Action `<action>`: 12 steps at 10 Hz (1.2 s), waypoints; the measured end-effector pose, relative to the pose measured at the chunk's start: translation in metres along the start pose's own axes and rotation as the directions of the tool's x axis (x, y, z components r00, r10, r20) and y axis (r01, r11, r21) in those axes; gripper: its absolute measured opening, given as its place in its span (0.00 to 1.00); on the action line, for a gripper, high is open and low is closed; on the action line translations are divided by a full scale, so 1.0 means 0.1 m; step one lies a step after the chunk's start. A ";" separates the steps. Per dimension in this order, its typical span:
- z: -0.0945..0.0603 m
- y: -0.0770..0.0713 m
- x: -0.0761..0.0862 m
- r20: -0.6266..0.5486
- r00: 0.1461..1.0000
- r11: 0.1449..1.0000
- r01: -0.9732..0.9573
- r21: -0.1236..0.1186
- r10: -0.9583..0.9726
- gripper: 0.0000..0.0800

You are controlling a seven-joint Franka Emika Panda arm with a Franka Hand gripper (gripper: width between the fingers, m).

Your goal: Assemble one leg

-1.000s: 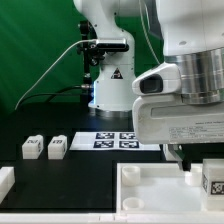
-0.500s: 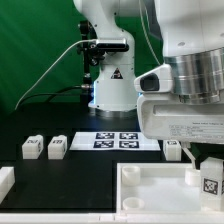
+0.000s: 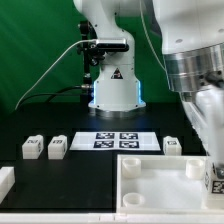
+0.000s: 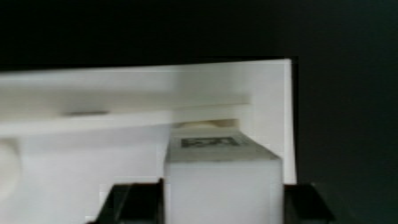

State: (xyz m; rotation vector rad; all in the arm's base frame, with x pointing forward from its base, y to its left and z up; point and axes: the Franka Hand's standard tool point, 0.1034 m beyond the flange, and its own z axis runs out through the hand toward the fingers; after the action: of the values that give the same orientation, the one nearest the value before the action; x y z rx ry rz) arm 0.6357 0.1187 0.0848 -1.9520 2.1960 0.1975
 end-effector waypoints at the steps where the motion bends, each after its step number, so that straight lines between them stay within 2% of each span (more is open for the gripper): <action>1: 0.02 0.00 0.02 0.022 0.985 0.985 -0.169 0.028 0.168 0.37; 2: 0.02 0.01 0.04 0.023 0.979 0.978 -0.206 0.036 0.205 0.37; 4: 0.01 0.01 0.07 0.021 0.944 0.943 -0.331 0.036 0.330 0.37; 5: 0.00 0.01 0.08 0.015 0.945 0.944 -0.328 0.035 0.328 0.37; 6: 0.01 0.02 0.08 0.015 0.945 0.944 -0.328 0.034 0.328 0.44; 7: 0.02 0.02 0.07 0.015 0.947 0.946 -0.323 0.033 0.322 0.44; 9: 0.02 0.02 0.07 0.015 0.948 0.947 -0.319 0.033 0.319 0.77; 12: 0.03 0.02 0.07 0.014 0.949 0.949 -0.314 0.032 0.314 0.80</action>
Offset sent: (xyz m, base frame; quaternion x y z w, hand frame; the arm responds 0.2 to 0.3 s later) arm -0.0017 -0.0008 -0.0014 -0.0082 0.0087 0.2539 0.9671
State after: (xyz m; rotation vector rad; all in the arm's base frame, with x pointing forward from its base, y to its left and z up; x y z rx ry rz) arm 0.6327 0.1133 0.0807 -1.5695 2.4764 0.2121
